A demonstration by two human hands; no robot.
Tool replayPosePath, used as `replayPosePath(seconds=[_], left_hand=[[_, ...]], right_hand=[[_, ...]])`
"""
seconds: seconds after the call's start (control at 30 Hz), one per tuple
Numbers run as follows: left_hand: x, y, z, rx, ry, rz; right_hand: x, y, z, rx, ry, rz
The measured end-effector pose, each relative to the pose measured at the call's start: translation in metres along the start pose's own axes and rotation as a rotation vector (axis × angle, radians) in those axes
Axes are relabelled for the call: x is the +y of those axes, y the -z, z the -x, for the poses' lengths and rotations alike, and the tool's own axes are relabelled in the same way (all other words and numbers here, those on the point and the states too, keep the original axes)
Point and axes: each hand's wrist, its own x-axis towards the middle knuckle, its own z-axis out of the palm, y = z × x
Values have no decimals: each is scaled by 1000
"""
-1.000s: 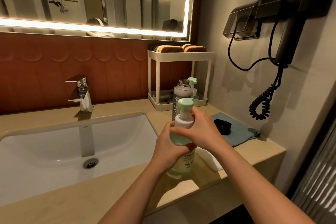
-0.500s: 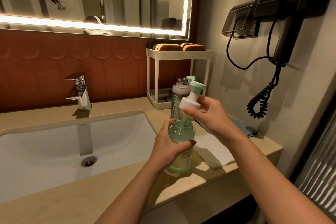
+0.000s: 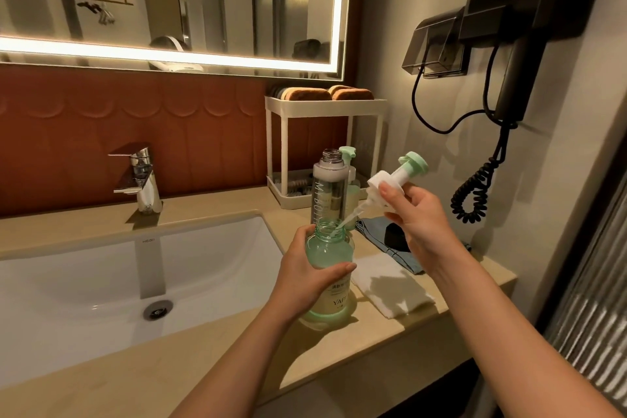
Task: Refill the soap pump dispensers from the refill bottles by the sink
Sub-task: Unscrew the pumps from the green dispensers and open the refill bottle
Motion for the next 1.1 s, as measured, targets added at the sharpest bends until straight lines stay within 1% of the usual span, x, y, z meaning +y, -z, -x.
replayPosePath(seconds=[0.07, 0.37, 0.5, 0.57, 0.63, 0.73, 0.83, 0.97, 1.03, 1.1], left_hand=[[1, -1, -2, 1, 0, -10], [-6, 3, -20, -13, 15, -28], [-13, 7, -30, 8, 38, -63], [-17, 9, -37, 14, 45, -68], [-20, 13, -46, 15, 70, -69], [-27, 18, -62, 19, 96, -98], [-33, 22, -77, 29, 120, -127], [-40, 25, -92, 33, 133, -149], [-42, 25, -97, 35, 126, -155], [-44, 23, -102, 47, 122, -150]], right_hand=[[3, 3, -2, 62, -13, -40], [13, 19, -15, 246, -141, -195], [15, 23, -24, 297, -124, -181], [15, 27, -33, 308, -106, -136], [15, 30, -41, 272, -115, -23], [19, 33, -52, 186, -127, 247], [28, 33, -61, 38, -155, 542], [43, 28, -68, -152, -174, 871], [53, 25, -73, -202, -176, 1066], [63, 21, -78, -232, -208, 1164]])
